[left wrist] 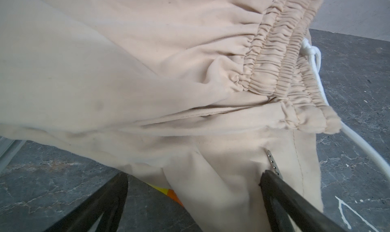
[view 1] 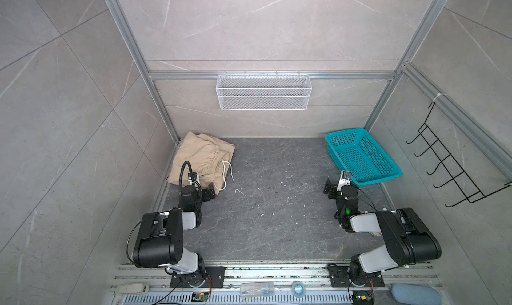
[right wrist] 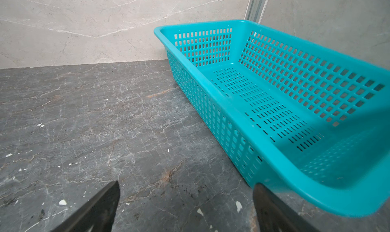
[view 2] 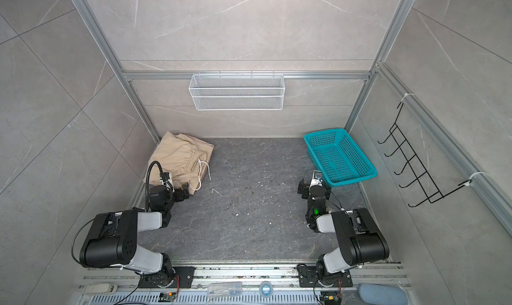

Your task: Fold and stack the shorts

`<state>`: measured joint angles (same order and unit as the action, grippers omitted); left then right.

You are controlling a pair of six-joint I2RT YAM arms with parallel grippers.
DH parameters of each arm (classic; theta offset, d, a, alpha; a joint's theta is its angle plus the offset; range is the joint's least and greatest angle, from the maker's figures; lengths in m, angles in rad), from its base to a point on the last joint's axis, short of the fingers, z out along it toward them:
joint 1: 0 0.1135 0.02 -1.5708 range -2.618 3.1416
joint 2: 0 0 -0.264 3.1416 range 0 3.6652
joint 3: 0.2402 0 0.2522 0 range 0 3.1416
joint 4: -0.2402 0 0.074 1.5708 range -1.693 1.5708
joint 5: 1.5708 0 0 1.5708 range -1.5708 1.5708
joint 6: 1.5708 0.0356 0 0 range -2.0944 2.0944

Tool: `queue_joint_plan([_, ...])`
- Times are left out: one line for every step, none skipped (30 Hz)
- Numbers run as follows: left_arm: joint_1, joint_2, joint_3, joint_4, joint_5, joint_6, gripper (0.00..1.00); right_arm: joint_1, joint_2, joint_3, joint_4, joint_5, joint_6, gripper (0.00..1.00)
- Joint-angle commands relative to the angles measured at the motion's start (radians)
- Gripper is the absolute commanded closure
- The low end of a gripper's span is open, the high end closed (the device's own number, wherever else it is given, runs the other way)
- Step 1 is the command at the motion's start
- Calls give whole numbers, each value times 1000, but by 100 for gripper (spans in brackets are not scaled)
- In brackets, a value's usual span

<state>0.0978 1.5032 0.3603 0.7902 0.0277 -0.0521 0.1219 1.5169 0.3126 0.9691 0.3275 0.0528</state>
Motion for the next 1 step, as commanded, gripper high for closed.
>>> queue_joint_plan([-3, -3, 1, 53, -11, 24, 0, -6, 5, 18, -17, -13, 13, 1])
